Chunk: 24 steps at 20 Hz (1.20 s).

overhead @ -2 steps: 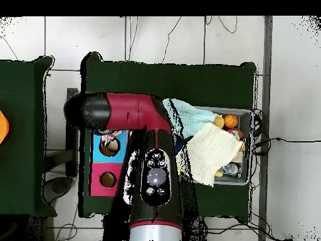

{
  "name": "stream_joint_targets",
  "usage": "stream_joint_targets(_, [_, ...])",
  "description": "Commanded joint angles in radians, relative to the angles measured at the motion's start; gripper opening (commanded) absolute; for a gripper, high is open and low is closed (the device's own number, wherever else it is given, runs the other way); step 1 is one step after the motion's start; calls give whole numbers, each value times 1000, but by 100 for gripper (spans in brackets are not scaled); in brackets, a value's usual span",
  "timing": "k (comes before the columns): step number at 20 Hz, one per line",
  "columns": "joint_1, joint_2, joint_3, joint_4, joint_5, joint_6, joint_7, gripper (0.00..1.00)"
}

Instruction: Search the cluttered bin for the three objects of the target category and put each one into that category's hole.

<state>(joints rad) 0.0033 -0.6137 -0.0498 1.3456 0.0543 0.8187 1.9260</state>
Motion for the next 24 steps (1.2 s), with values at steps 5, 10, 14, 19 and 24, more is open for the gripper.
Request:
stream_joint_targets(5, [-101,-28,88,149,-89,-20,-98,0])
stream_joint_targets(10, [-89,4,101,141,-111,-54,-55,0])
stream_joint_targets(14, [-69,20,104,134,-118,-62,-12,0])
stream_joint_targets(19, [-22,-25,77,138,-97,12,53,0])
stream_joint_targets(24, [-1,-100,59,124,-62,143,68,0])
